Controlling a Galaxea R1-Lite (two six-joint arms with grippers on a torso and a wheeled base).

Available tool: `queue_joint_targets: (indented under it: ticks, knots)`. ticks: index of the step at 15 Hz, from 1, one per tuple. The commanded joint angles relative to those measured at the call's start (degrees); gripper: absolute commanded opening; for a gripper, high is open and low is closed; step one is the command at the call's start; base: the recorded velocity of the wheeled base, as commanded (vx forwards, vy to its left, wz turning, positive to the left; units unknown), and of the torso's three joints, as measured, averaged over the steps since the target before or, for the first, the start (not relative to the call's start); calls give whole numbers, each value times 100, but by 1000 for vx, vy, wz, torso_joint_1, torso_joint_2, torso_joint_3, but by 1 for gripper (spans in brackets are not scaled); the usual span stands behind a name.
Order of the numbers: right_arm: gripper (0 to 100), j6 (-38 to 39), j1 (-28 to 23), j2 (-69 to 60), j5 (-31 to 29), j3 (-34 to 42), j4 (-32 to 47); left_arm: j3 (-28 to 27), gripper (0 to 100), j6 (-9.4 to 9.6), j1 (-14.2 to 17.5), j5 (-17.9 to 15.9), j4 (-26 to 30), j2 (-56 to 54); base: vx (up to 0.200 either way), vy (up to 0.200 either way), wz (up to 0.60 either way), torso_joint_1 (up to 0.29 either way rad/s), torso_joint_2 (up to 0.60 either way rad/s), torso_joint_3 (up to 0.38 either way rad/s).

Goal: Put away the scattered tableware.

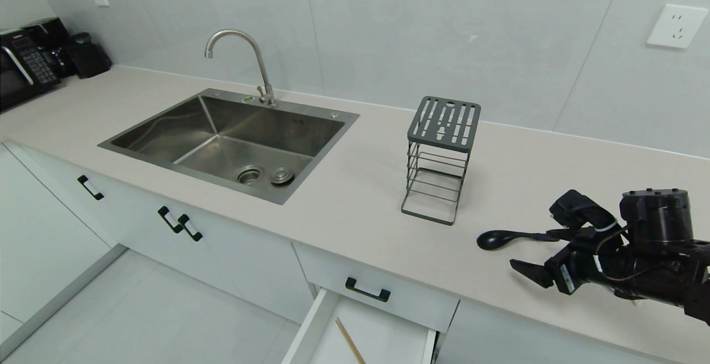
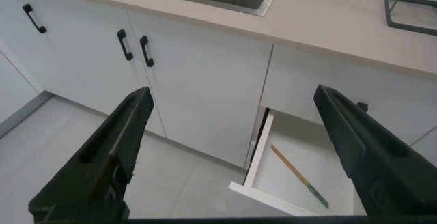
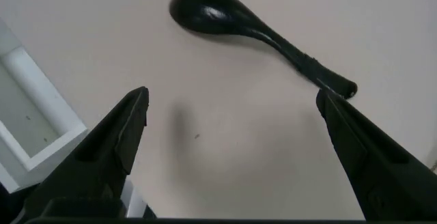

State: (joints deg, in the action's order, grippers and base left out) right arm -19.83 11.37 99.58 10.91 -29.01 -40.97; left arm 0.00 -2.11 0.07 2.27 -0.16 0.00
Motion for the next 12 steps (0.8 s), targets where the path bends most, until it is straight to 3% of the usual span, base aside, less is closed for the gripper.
queue_joint_targets:
  ticks: [1,12]
  knots:
    - [100,-3,-127,457,280,-236,-121,0,100,0,1,2,-2,0,0,0,0,0,0,0]
    - [100,-29,-329,1186,324,-799,-245,0,100,0,1,2,-2,0,0,0,0,0,0,0]
